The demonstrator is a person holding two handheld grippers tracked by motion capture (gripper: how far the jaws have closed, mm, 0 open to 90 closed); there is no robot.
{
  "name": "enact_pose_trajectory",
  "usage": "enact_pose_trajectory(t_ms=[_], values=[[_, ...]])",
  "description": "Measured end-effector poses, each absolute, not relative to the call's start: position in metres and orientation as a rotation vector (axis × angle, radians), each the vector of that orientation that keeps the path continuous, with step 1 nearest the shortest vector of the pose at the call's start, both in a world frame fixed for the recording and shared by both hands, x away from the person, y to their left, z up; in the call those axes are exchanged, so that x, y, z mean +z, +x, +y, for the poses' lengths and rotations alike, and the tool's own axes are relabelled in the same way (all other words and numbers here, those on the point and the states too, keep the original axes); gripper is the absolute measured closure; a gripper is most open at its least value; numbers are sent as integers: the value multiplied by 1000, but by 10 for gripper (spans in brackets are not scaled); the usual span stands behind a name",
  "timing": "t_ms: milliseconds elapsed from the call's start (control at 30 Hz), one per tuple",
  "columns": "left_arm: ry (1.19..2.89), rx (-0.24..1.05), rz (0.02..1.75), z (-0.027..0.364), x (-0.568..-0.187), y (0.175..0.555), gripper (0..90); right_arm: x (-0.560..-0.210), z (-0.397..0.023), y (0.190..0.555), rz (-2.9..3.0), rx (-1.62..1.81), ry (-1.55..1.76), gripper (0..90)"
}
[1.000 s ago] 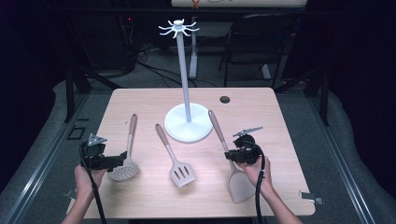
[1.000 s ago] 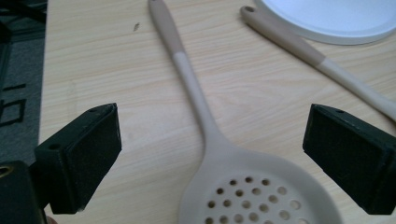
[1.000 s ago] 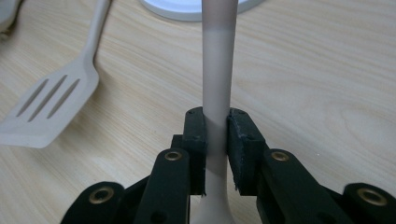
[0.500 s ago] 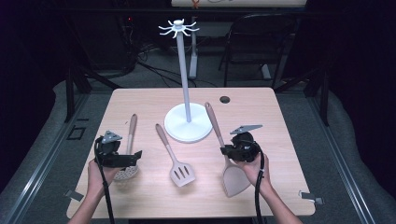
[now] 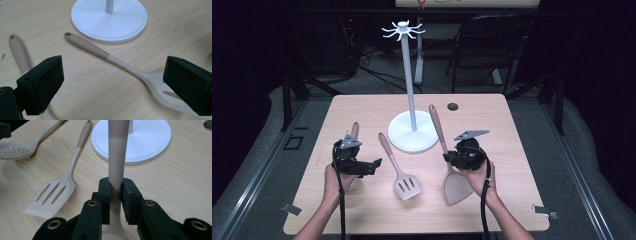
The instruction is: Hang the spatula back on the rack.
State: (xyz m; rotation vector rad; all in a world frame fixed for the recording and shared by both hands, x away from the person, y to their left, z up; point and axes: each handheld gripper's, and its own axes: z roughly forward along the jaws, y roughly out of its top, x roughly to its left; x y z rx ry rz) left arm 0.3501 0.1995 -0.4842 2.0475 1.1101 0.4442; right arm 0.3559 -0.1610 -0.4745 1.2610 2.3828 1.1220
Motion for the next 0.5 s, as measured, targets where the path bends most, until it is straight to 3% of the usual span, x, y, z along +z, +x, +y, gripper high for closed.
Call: enact_pose_trajectory(t_ms=[500], values=[[2033, 376, 1056, 171, -479, 361, 26, -467, -149, 363, 2365, 1153, 1220, 788]])
